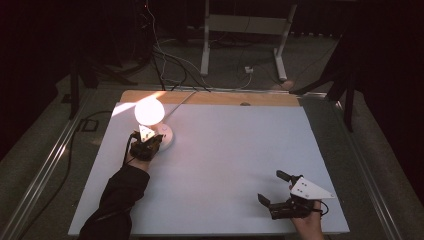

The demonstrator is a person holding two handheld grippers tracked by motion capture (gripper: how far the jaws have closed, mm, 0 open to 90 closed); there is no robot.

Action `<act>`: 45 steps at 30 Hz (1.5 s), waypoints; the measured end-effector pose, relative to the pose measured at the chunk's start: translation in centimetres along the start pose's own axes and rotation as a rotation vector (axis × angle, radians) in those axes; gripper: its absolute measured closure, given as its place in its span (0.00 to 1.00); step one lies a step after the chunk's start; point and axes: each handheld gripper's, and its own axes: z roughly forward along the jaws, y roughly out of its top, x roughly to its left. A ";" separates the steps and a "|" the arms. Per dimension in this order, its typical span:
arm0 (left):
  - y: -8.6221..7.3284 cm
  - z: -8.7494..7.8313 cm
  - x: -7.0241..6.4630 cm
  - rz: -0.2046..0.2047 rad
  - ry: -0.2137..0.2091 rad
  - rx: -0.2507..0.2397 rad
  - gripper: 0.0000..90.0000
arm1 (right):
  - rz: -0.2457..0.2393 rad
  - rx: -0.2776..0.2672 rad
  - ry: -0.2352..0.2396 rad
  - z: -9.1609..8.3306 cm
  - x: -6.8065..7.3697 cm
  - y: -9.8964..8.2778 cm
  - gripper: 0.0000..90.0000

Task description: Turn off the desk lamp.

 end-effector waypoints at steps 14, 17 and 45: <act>-0.3 0.5 -0.1 0.005 -0.003 0.018 1.00 | 0.001 0.001 0.001 0.0 0.0 0.0 0.00; -0.4 0.5 -0.2 0.005 -0.003 0.019 1.00 | 0.000 0.001 0.002 0.0 0.0 0.0 0.00; 0.4 -0.5 0.3 -0.012 -0.015 -0.020 1.00 | 0.004 0.004 0.004 0.1 0.0 0.0 0.00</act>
